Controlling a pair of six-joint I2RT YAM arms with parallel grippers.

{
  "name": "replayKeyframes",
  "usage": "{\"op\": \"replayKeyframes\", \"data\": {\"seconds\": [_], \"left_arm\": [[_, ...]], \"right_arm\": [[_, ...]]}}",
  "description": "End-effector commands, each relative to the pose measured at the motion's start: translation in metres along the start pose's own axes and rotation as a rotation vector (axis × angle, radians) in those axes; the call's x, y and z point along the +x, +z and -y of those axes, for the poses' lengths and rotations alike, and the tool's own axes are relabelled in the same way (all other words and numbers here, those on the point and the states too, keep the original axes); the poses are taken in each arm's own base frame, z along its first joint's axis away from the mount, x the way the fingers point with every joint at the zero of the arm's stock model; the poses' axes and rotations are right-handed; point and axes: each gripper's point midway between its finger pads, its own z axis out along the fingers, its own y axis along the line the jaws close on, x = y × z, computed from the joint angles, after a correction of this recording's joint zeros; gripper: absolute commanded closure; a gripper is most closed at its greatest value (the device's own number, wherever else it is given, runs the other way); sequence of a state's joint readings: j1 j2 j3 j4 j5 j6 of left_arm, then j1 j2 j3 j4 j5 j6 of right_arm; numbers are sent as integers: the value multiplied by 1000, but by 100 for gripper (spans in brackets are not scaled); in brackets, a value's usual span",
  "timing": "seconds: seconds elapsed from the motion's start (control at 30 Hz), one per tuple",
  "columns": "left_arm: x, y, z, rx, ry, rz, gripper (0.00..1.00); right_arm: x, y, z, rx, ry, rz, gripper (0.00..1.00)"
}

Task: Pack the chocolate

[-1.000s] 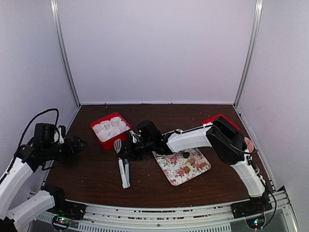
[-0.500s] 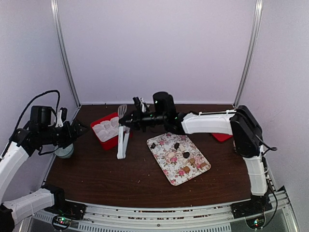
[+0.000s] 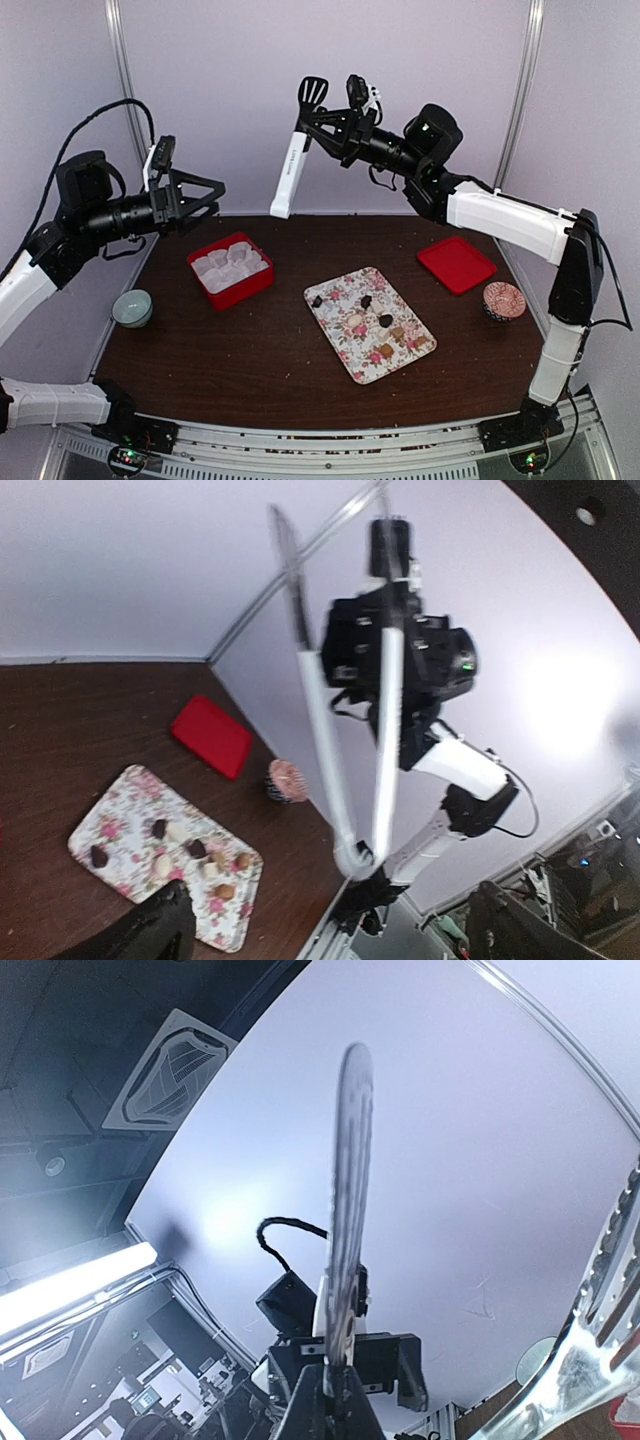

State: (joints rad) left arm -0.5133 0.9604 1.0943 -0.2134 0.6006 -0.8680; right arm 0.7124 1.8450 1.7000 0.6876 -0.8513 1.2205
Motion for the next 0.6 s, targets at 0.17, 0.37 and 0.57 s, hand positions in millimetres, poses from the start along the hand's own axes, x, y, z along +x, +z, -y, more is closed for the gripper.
{"op": "replayKeyframes", "data": {"seconds": [0.17, 0.37, 0.57], "left_arm": [[-20, 50, 74, 205, 4, 124, 5], [-19, 59, 64, 163, -39, 158, 9], [-10, 69, 64, 200, -75, 150, 11]], "right_arm": [[5, -9, -46, -61, -79, 46, 100], [16, -12, -57, -97, -65, 61, 100], [19, -18, -49, -72, -64, 100, 100]]}}
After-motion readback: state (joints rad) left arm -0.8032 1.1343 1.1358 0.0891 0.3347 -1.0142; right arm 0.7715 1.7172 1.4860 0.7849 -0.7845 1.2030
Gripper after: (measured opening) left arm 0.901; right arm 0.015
